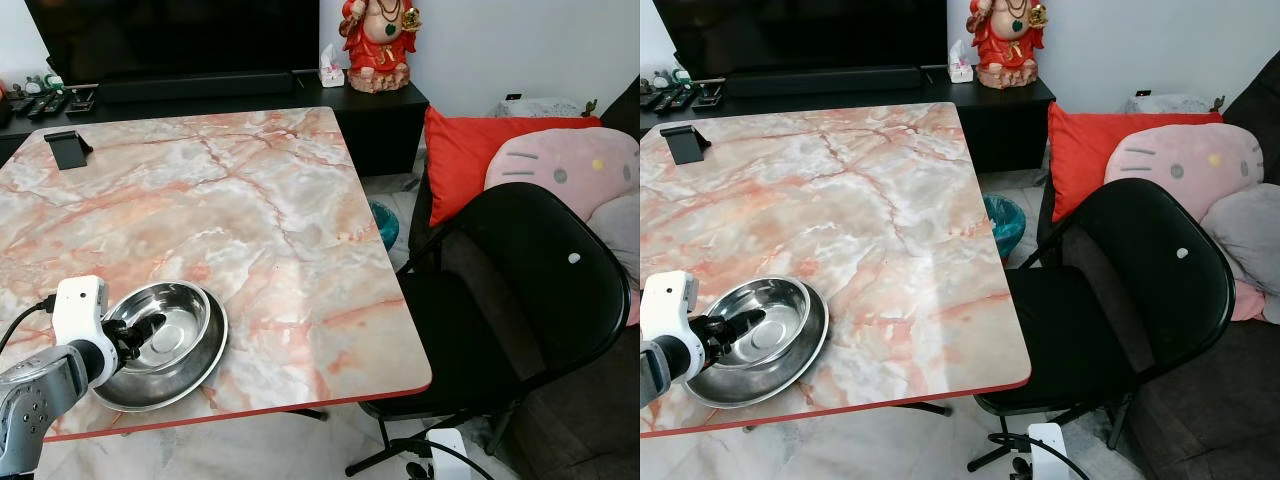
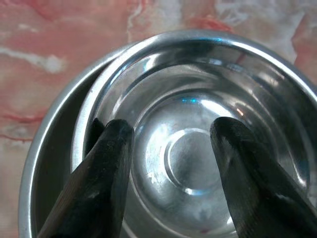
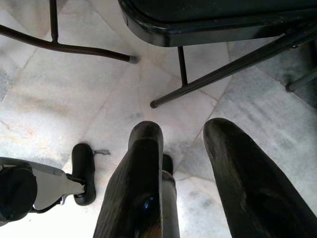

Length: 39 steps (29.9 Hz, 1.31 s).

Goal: Setting the table

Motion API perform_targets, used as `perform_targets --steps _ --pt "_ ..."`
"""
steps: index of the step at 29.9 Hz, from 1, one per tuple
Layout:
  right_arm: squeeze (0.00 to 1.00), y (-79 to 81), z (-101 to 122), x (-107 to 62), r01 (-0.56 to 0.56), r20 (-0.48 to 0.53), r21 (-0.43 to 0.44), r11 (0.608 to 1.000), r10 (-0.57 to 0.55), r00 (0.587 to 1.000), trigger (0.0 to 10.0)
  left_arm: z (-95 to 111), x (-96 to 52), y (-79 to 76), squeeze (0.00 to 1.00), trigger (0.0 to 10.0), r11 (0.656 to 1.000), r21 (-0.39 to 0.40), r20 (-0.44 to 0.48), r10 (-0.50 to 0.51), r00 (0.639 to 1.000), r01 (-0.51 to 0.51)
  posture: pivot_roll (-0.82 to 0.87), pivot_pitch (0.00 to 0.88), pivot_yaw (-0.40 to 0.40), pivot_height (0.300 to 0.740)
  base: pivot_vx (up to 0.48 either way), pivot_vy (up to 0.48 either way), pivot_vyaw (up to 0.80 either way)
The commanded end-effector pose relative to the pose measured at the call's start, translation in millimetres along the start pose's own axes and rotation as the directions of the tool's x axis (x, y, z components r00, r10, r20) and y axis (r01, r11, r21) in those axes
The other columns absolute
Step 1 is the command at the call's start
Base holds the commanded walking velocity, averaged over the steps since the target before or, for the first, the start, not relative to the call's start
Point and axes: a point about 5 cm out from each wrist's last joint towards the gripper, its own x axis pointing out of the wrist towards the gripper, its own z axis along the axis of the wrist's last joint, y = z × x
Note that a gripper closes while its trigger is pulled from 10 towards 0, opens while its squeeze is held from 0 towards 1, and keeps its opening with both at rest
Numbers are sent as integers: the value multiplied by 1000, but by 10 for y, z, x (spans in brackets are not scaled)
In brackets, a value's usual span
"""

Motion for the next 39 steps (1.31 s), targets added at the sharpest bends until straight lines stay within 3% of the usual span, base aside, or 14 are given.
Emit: perform_targets --steps 1,4,10,11,13,14,15,17,19,22,26,30,34,39 --pt "0 14 -6 1 -7 -5 -9 1000 7 1000 10000 133 -55 43 0 10000 999 31 45 41 998 -42 -8 0 14 740 0 0 0" --pt "0 14 -7 1 -7 -4 -8 1000 7 1000 10000 169 -59 56 0 10000 998 22 62 49 997 -51 -8 0 13 740 0 0 0" --pt "0 13 -8 0 -7 -4 -8 1000 7 1000 10000 363 -83 -6 0 10000 999 37 211 28 977 -37 -10 0 13 740 0 0 0" --pt "0 12 -8 0 -6 -4 -7 1000 6 1000 10000 471 -109 -19 0 10000 997 60 309 28 951 -48 -10 0 13 740 0 0 0" --pt "0 11 -8 0 -6 -4 -7 1000 6 1000 10000 569 -142 -41 0 10000 996 67 398 29 917 -61 -7 0 11 740 0 0 0" --pt "0 12 -11 -1 -6 -5 -9 1000 6 1000 10000 635 -168 -90 0 10000 987 128 480 22 877 -94 -5 0 10 740 0 0 0" --pt "0 12 -11 -1 -6 -5 -9 1000 6 1000 10000 647 -173 -104 0 10000 984 146 498 17 867 -103 -5 0 10 740 0 0 0" --pt "0 17 -19 -2 -7 -6 -7 1000 7 1000 10000 594 -140 -120 0 10000 966 195 519 48 854 -172 -16 0 11 740 0 0 0" --pt "0 18 -21 -2 -6 -6 -6 1000 6 1000 10000 572 -133 -156 0 10000 960 216 535 39 844 -181 -18 0 11 740 0 0 0" --pt "0 14 -33 -6 3 -4 2 1000 -3 1000 10000 374 -72 -440 0 10000 960 242 599 -35 800 -140 -31 0 14 740 0 0 0" --pt "0 15 -38 -8 4 -4 1 1000 -4 1000 10000 309 -52 -537 0 10000 963 242 612 -59 789 -116 -33 0 14 740 0 0 0" --pt "0 8 -43 -13 17 8 10 1000 -17 1000 10000 178 5 -742 0 10000 939 331 616 -140 776 -93 -43 0 16 740 0 0 0" --pt "0 4 -54 -17 29 11 18 999 -29 1000 10000 157 32 -850 0 10000 924 376 620 -199 759 -65 -45 0 21 740 0 0 0" --pt "0 7 -64 -19 32 9 19 999 -32 999 10000 134 62 -883 0 10000 922 385 610 -223 760 -39 -49 0 22 740 0 0 0"
